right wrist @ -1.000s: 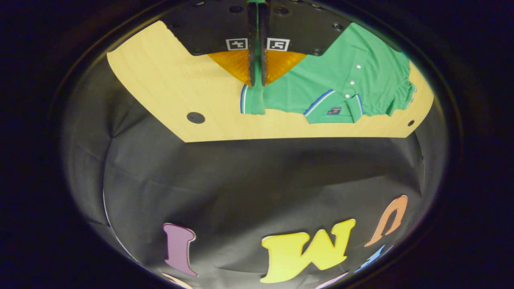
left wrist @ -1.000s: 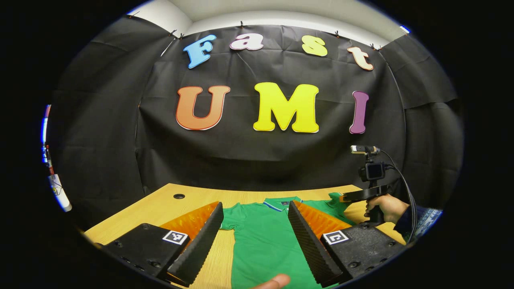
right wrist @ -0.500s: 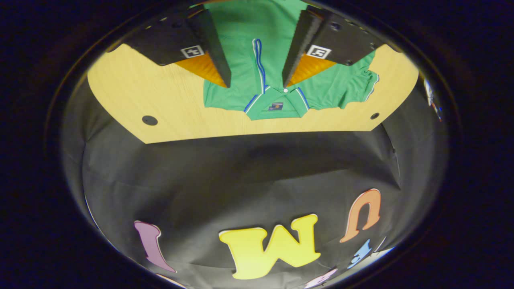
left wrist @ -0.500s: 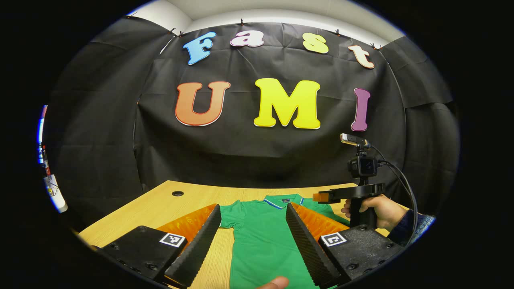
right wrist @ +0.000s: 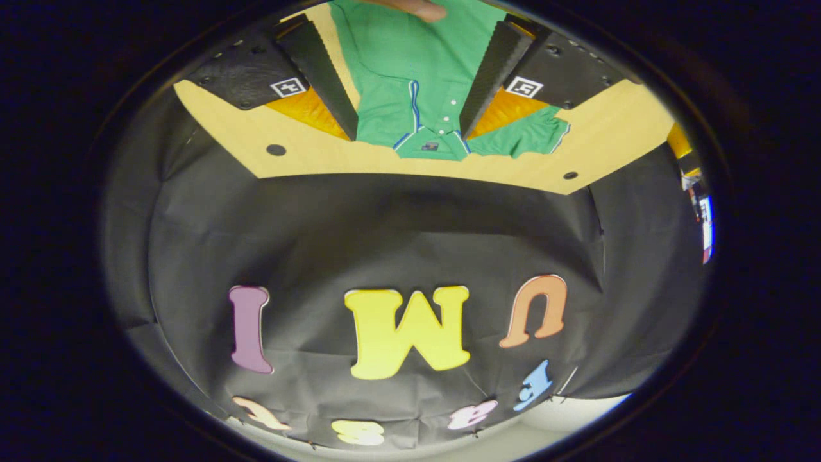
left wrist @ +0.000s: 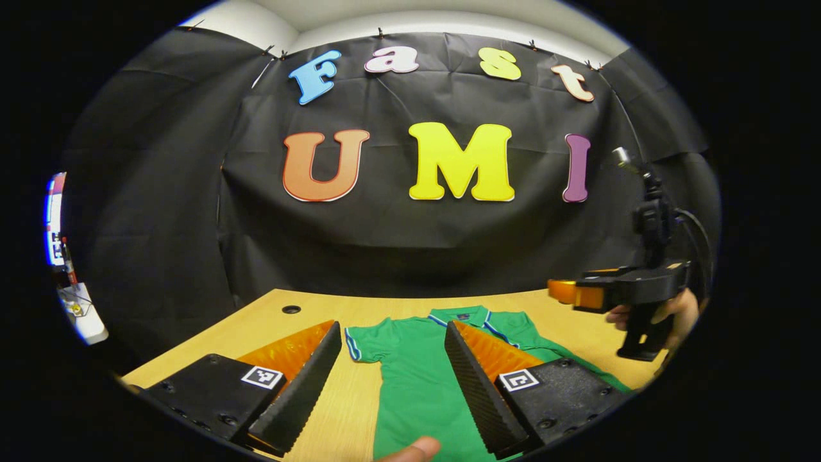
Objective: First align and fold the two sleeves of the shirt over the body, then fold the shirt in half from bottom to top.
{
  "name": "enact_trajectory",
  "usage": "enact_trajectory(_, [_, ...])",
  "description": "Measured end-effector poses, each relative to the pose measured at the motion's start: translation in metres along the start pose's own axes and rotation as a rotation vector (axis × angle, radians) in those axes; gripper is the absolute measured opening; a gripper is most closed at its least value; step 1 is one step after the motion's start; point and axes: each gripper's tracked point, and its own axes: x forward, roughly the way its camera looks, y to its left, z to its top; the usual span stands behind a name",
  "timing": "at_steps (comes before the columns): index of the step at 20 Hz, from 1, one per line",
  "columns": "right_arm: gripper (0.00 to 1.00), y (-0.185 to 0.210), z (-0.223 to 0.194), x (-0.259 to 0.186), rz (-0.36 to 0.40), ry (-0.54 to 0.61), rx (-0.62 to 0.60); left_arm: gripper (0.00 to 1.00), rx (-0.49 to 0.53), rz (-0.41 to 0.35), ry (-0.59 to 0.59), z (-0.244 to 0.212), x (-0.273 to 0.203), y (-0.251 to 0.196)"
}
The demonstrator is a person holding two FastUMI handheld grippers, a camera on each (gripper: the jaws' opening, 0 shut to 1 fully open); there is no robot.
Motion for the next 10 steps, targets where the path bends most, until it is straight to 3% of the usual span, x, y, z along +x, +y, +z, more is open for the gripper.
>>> enact_trajectory(2, [0.98, -0.016, 0.012, -0.046, -0.031, -0.059, -0.051, 1.0, 0.03, 0.081, 0.007, 0.0, -0.001, 0.019])
enact_trajectory(3, [0.98, -0.022, 0.019, -0.069, -0.04, -0.097, -0.067, 0.73, 0.04, 0.104, 0.009, 0.002, 0.001, 0.023])
enact_trajectory(4, [0.95, -0.026, 0.021, -0.092, -0.044, -0.134, -0.081, 1.0, 0.046, 0.108, 0.016, 0.002, 0.004, 0.02])
enact_trajectory(5, [0.95, -0.028, 0.021, -0.114, -0.045, -0.161, -0.093, 1.0, 0.046, 0.111, 0.026, 0.001, 0.007, 0.018])
enact_trajectory(6, [0.95, -0.032, 0.016, -0.135, -0.053, -0.183, -0.099, 0.86, 0.044, 0.122, 0.033, 0.001, 0.009, 0.019])
enact_trajectory(7, [0.95, -0.036, 0.01, -0.156, -0.068, -0.193, -0.104, 1.0, 0.045, 0.124, 0.027, 0.003, 0.014, 0.017])
enact_trajectory(10, [0.96, -0.033, -0.008, -0.213, -0.063, -0.253, -0.103, 1.0, 0.043, 0.108, 0.054, -0.004, 0.035, 0.008])
